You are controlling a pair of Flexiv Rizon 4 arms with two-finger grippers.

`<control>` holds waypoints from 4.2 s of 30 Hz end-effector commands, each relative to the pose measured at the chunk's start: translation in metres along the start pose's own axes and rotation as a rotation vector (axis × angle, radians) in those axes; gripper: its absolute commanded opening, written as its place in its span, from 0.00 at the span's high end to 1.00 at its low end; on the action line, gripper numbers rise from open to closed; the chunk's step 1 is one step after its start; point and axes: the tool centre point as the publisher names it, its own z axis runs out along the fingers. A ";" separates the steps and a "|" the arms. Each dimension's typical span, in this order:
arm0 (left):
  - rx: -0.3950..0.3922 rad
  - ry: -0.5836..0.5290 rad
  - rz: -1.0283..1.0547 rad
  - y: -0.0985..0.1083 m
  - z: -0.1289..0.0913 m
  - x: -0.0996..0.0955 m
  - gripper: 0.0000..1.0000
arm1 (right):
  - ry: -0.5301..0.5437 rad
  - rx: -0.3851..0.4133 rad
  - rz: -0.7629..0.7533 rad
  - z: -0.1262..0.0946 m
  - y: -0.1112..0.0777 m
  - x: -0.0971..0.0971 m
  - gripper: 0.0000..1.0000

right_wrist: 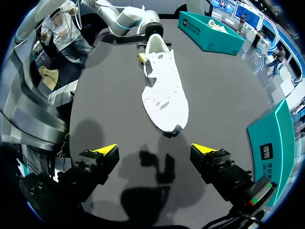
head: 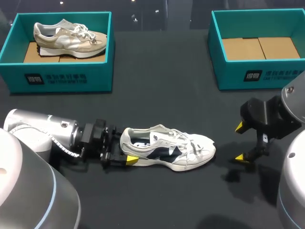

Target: Take the shoe out of the shoebox, open the shoe tongue, remove and reinsert the insole, then place the shoe into the shoebox

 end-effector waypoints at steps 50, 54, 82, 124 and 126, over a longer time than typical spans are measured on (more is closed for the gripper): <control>-0.001 0.014 0.002 -0.002 0.003 -0.005 1.00 | -0.168 0.113 0.808 -0.007 0.103 0.001 0.00; -0.001 0.014 0.002 -0.002 0.003 -0.005 1.00 | -0.190 0.136 0.862 0.000 0.112 -0.003 0.00; -0.001 0.014 0.002 -0.002 0.003 -0.005 1.00 | -0.251 0.301 1.168 0.043 0.203 -0.001 0.00; -0.001 0.014 0.002 -0.002 0.003 -0.005 1.00 | -0.634 0.559 1.275 0.115 0.209 0.003 0.00; -0.001 0.014 0.002 -0.002 0.003 -0.005 1.00 | -0.636 0.567 1.278 0.117 0.207 0.004 0.00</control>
